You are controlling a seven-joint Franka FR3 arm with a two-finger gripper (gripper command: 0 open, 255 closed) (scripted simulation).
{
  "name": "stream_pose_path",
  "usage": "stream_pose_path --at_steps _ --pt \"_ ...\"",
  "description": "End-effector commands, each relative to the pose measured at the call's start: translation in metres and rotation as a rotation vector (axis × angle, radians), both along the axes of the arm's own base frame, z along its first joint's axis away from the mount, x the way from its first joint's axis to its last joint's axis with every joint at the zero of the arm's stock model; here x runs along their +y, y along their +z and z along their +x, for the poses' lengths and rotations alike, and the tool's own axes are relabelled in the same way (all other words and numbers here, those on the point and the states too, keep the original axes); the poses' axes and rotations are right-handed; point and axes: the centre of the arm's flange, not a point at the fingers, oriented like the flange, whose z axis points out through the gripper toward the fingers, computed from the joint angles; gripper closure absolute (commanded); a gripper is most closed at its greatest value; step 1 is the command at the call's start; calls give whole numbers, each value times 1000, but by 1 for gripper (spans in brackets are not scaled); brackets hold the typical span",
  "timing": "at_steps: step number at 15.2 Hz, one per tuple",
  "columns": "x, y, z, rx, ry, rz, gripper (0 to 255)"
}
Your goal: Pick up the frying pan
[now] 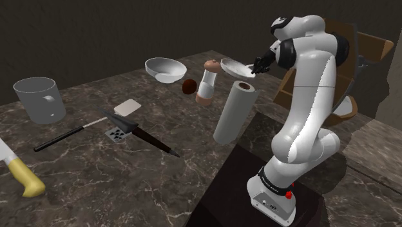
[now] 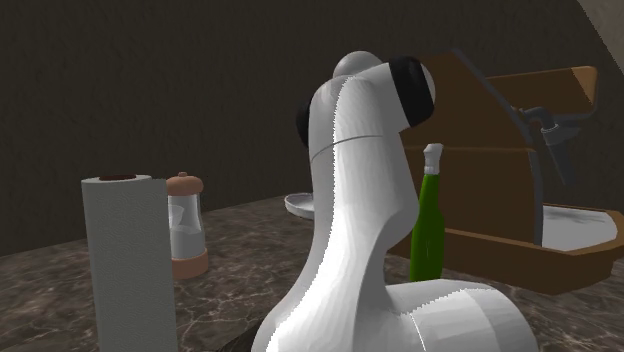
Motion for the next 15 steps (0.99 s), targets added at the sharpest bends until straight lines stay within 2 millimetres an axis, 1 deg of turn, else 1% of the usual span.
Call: stream_pose_path --at_steps 1,13,15 --pt "-4 6 -4 9 -5 7 255" --pt "-4 69 -4 9 -5 7 255" --pt "-4 70 -4 9 -5 7 255"
